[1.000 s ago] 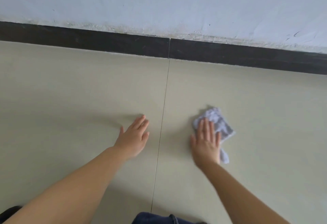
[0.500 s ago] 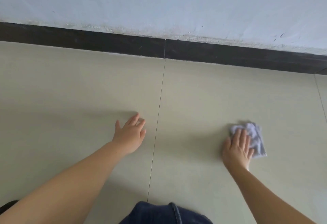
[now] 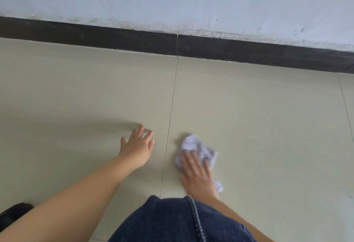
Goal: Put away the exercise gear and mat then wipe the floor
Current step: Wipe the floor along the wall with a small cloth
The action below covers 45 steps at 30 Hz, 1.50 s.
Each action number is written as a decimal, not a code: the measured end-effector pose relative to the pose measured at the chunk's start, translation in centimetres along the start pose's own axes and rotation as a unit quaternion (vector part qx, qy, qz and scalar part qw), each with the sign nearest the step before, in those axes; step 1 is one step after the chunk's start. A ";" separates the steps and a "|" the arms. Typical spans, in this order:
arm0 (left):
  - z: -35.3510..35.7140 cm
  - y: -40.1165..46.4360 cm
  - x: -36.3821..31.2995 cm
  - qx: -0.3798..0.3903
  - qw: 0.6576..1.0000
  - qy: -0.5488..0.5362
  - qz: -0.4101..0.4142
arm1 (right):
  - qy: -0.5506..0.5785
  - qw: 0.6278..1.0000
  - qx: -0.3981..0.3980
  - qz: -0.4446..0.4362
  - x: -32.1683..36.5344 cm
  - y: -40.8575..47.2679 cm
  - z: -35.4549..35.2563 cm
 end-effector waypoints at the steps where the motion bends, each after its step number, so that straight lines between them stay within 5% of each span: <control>1: 0.3 0.0 0.0 0.000 1.000 0.006 0.003 | -0.007 0.998 -0.037 0.055 -3.6 -0.8 -1.0; 3: 0.8 -0.1 0.0 0.002 1.000 0.017 0.005 | 0.049 0.968 -0.061 0.237 -12.6 -3.1 -2.4; 6: 1.5 -0.4 -0.3 -0.005 1.000 0.020 0.001 | 0.181 0.850 -0.071 0.489 -22.8 -7.4 -4.1; 9: 1.7 -0.6 -1.5 -0.025 0.999 0.014 0.021 | 0.222 0.783 -0.064 0.577 -24.1 -7.4 -4.5; 11: 1.9 -0.7 -3.1 -0.030 0.998 0.017 0.047 | 0.208 0.818 -0.052 0.534 -20.9 -4.7 -3.8; 13: 2.0 -0.7 -4.8 -0.036 0.997 0.019 0.069 | 0.128 0.918 -0.046 0.374 -14.9 -1.1 -2.9; 15: 1.8 -0.5 -6.0 -0.043 0.996 0.009 0.079 | 0.040 0.980 -0.020 0.195 -7.8 1.3 -1.8; 20: 0.6 0.9 -5.5 -0.041 0.998 -0.034 0.024 | -0.023 0.993 0.047 -0.103 -2.6 7.3 -2.5; 22: 0.5 1.4 -5.2 -0.031 0.999 -0.024 0.005 | -0.034 0.993 0.080 -0.083 -5.1 10.9 -3.7; 25: -0.1 2.2 -6.1 -0.025 0.998 0.036 0.042 | -0.008 0.999 0.014 -0.034 -9.9 15.6 -7.7; 27: -0.8 3.0 -7.2 -0.023 0.992 0.076 0.094 | 0.049 0.997 0.006 0.065 -15.6 16.8 -9.4; 31: -1.7 4.6 -9.8 -0.014 0.980 0.129 0.148 | 0.121 0.947 -0.018 0.296 -28.3 11.8 -11.0; 36: 0.1 5.2 -11.5 0.013 0.984 0.143 0.103 | 0.107 0.918 -0.069 0.375 -29.7 6.6 -10.3; 38: 0.4 5.2 -11.5 0.009 0.982 0.161 0.096 | 0.097 0.939 -0.052 0.324 -25.0 8.4 -9.5; 41: 0.5 5.3 -11.5 0.012 0.982 0.167 0.088 | 0.043 0.992 0.003 0.120 -15.5 13.6 -8.1; 45: 0.6 5.6 -11.5 0.019 0.977 0.195 0.081 | 0.000 0.999 0.030 -0.039 -12.2 18.5 -9.2</control>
Point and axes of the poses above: each hand's wrist, its own y-axis towards the middle knuckle, its own z-axis out of the palm, x = y × z, the point moved 8 cm from there along y, towards the middle knuckle, and after that the axes turned 3 degrees about y, right-handed, at the moved point
